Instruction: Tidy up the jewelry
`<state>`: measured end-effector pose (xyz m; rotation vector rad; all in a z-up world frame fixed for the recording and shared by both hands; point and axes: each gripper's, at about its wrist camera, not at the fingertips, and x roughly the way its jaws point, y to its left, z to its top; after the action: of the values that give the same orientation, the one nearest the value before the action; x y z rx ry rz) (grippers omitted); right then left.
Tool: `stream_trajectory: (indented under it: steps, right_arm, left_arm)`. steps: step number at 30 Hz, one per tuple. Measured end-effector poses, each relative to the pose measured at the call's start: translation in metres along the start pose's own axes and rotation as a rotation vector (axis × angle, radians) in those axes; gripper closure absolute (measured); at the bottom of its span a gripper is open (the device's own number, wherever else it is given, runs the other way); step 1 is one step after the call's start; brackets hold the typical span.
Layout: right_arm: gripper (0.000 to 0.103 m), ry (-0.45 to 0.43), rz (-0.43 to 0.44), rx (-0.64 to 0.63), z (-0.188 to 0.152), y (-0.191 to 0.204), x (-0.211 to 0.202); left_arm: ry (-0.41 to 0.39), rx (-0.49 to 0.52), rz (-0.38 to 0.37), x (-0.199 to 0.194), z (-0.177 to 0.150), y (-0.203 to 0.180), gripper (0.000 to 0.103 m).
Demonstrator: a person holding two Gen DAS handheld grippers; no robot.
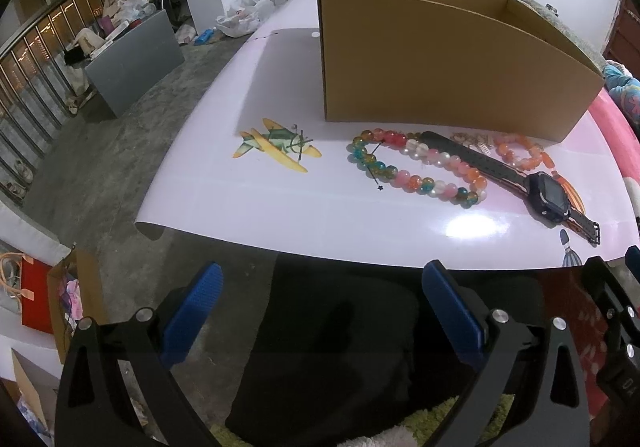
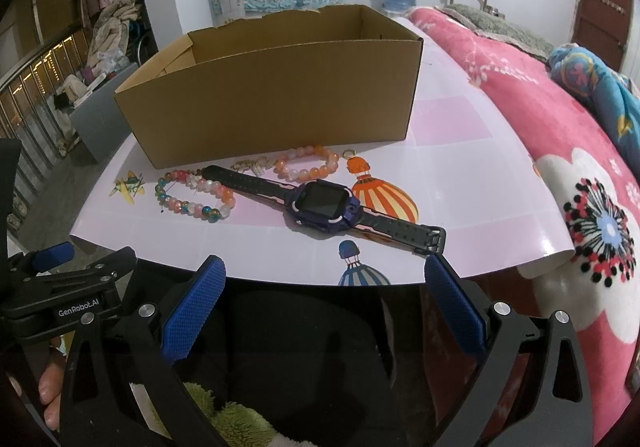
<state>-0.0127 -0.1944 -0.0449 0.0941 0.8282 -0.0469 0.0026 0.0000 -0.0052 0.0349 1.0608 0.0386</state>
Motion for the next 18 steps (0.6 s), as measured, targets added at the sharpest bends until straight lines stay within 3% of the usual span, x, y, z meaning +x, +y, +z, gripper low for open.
stream_trajectory:
  steps: [18]
  right_arm:
    - [0.008,0.004,0.001,0.0,-0.0004,-0.0001,-0.0001]
  left_arm:
    - [0.0,-0.002,0.005,0.0012,-0.0006,0.0025,0.006]
